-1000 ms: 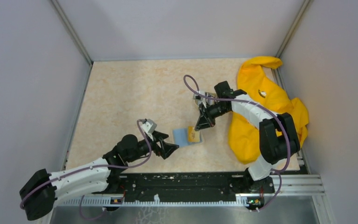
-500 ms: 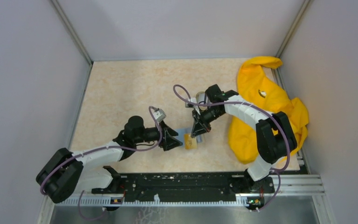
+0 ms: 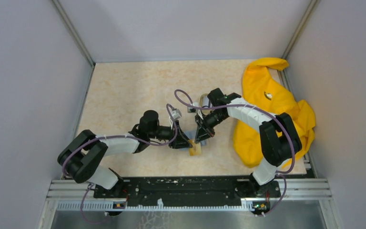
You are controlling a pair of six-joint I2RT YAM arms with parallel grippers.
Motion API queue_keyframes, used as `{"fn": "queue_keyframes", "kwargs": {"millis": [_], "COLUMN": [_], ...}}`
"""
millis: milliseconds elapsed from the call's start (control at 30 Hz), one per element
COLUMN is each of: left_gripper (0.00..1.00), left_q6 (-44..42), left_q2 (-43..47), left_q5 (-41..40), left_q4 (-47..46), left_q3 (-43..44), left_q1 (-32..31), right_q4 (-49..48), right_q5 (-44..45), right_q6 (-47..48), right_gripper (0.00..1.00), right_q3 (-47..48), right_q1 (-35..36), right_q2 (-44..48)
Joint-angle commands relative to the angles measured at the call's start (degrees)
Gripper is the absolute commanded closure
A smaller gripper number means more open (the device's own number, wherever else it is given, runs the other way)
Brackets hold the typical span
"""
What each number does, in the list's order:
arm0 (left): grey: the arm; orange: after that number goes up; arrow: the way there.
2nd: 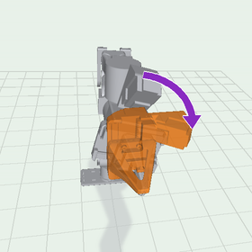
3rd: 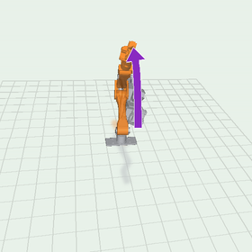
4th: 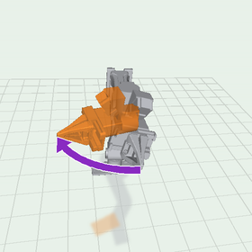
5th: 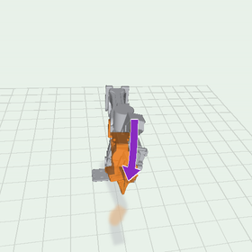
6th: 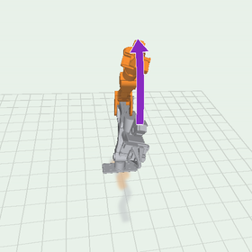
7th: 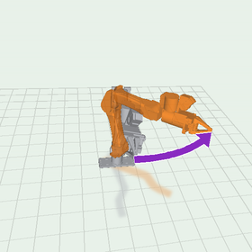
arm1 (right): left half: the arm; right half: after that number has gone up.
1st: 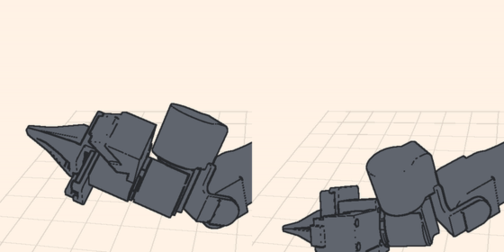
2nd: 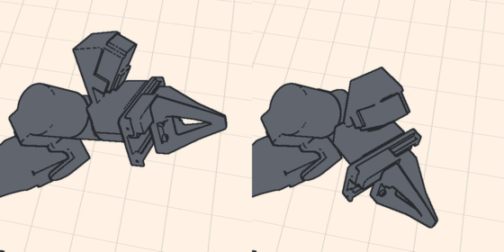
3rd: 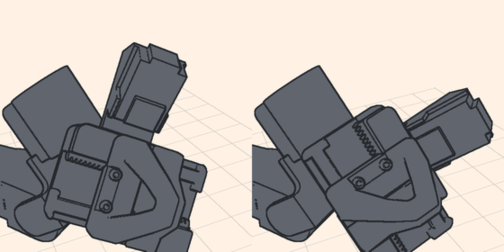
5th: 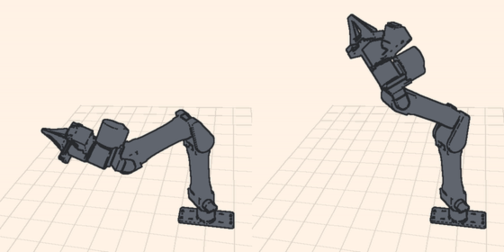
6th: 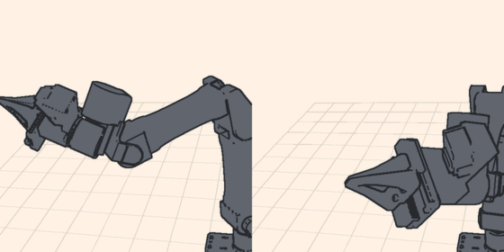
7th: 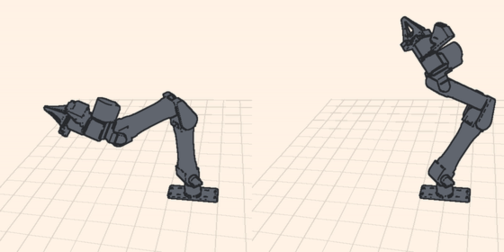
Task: Put the credit cards into the card holder
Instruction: Insert the credit card into the card holder.
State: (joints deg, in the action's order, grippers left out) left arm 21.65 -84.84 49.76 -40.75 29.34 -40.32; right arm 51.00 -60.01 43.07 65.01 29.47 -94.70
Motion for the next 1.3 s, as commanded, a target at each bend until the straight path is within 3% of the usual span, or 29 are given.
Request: {"fn": "queue_keyframes", "kwargs": {"millis": [0, 300, 433, 533, 600, 667, 733, 800, 900, 1100, 1267], "left_gripper": [0.62, 0.68, 0.8, 0.84, 0.98, 1.0, 1.0, 1.0, 1.0, 1.0, 1.0], "left_q6": [0.7, 1.3, 1.2, 0.8, 0.0, -0.2, -0.1, 1.2, 7.5, 26.3, 32.9], "left_q2": [-1.4, -3.5, -4.5, -5.1, -5.2, -4.9, -3.8, -2.0, 2.1, 6.2, 2.7], "left_q5": [3.9, 4.7, 5.4, 6.0, 6.5, 6.6, 5.3, 2.5, -5.3, -26.7, -34.8], "left_q4": [-4.0, -4.6, -4.6, -4.1, -3.0, -2.6, -2.8, -4.3, -12.4, -35.7, -38.5], "left_q3": [1.2, 2.5, 2.9, 3.4, 3.8, 3.4, 2.5, -0.1, -7.3, -23.7, -23.1], "left_q1": [0.1, 0.1, 0.1, 0.1, 0.1, 0.1, 0.1, 0.3, 0.8, 0.7, 0.0], "right_q4": [0.1, 0.2, 0.3, 0.2, 0.3, 0.5, 0.7, 0.4, -3.7, -21.7, -27.5], "right_q5": [-1.4, -1.1, -0.8, -0.6, -0.3, -0.2, 0.0, 1.5, 5.1, 10.3, 15.3], "right_q6": [1.6, 1.5, 1.6, 1.6, 1.7, 1.7, 1.5, 0.4, -4.2, -18.2, -17.0], "right_gripper": [1.0, 1.0, 1.0, 1.0, 1.0, 1.0, 0.79, 0.55, 0.44, 0.42, 0.47], "right_q3": [3.0, 3.1, 3.1, 3.1, 3.2, 3.3, 3.8, 4.5, 4.3, -4.1, -8.7], "right_q1": [0.6, 1.5, 1.9, 2.4, 2.6, 2.6, 2.6, 2.6, 0.5, -9.1, -8.7], "right_q2": [0.1, -0.5, -0.7, -0.8, -0.8, -0.9, -0.8, -0.3, 2.8, 11.2, 12.3]}}
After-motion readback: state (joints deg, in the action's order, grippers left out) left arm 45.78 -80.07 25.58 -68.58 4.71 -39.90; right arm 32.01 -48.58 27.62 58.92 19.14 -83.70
